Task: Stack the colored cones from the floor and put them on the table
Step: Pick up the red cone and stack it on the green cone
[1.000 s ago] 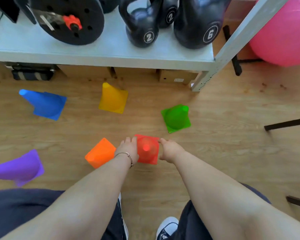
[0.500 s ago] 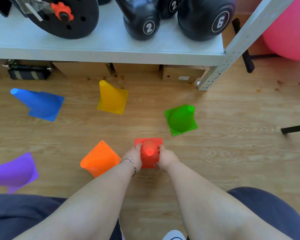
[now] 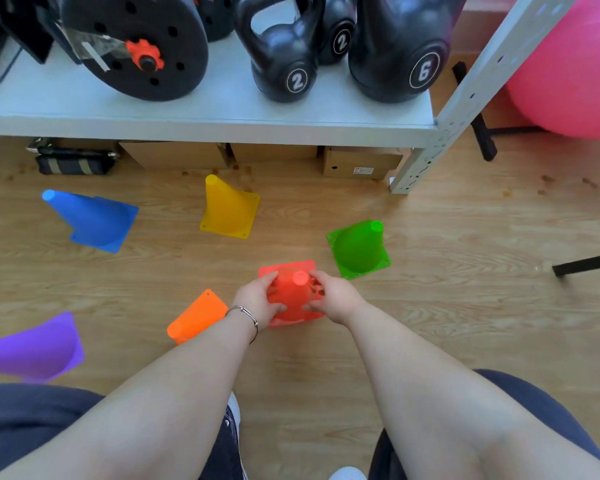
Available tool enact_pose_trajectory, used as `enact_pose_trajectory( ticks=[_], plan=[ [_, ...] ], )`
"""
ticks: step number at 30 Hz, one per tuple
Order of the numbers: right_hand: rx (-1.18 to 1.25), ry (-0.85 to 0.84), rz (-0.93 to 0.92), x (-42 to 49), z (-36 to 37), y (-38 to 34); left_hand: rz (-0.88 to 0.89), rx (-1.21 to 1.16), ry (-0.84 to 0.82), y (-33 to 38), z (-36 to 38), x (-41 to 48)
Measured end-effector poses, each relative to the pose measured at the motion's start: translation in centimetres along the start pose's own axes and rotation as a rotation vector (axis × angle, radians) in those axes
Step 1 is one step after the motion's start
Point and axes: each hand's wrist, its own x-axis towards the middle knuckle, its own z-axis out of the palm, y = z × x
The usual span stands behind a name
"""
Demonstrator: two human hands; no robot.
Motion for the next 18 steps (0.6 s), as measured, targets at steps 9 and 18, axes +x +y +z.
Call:
enact_pose_trajectory(
  ticks=[9, 18],
  plan=[
    [-0.101, 0.096, -0.158, -3.4, -10.3, -3.1, 0.146, -0.151, 0.112, 5.7, -5.8, -1.6],
    [-0.144, 0.198, -0.140, -3.8, -19.4, -2.6, 0.309, -0.112, 0.199, 13.9, -7.4, 0.8]
  ],
)
